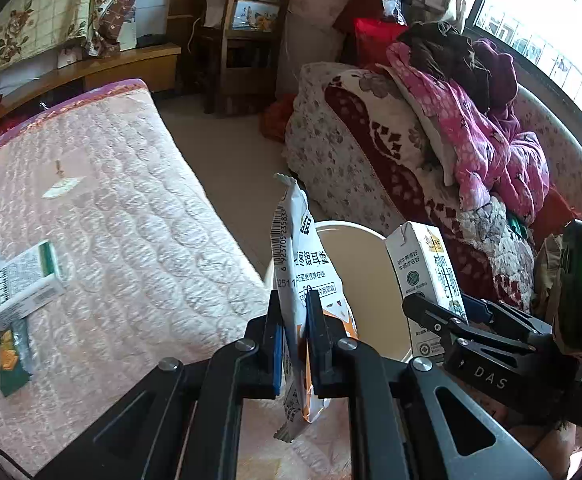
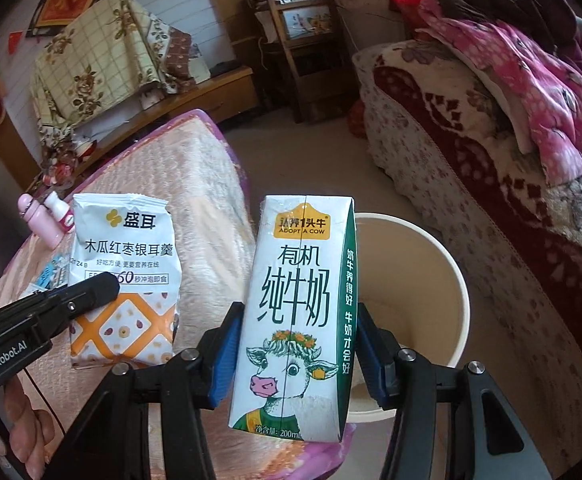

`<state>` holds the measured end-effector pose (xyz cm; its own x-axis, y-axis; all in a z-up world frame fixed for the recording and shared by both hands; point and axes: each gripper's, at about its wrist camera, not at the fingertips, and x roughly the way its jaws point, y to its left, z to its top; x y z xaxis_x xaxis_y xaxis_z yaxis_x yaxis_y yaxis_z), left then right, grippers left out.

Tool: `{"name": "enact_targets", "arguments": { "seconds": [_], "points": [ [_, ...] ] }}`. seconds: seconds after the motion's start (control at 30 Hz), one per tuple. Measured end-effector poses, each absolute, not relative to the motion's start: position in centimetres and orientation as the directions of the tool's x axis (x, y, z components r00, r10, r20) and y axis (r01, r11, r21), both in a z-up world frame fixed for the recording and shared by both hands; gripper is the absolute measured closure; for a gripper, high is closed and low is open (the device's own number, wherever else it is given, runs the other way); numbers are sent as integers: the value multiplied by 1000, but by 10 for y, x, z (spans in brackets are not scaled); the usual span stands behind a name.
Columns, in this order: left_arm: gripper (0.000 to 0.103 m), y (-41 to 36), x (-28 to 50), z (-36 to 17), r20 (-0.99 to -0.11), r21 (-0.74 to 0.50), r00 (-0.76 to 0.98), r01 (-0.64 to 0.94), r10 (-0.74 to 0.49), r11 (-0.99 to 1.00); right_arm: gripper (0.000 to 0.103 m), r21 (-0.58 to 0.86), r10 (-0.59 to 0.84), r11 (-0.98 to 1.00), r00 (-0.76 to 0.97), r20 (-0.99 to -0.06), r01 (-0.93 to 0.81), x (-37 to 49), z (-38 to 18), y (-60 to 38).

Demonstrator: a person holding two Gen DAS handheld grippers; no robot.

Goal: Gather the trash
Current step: 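Carry carton and snack packet over the white bucket and open both tools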

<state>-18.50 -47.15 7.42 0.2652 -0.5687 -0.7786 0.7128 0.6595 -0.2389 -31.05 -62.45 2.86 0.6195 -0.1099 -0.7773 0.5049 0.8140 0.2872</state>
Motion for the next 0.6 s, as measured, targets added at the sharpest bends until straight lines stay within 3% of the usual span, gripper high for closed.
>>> {"name": "enact_targets", "arguments": {
  "seconds": [0.47,0.5,0.57,0.6],
  "points": [
    [90,-502,-185,53,-777,-285,212,720,-592,632,46,278,-126,783,580,-805,556,-312,3,-647],
    [88,-502,-185,52,-782,-284,208,720,-587,633,45,268,-137,782,575,-807,563,-311,2,-647],
    [57,-501,-184,49,-789,-288,197,719,-582,632,39,252,-149,779,559,-815,575,-309,0,-648],
    [51,-498,-185,50,-783,-290,203,717,-589,633,36,250,-151,776,555,-818,579,-308,-1,-649]
  ]
}}
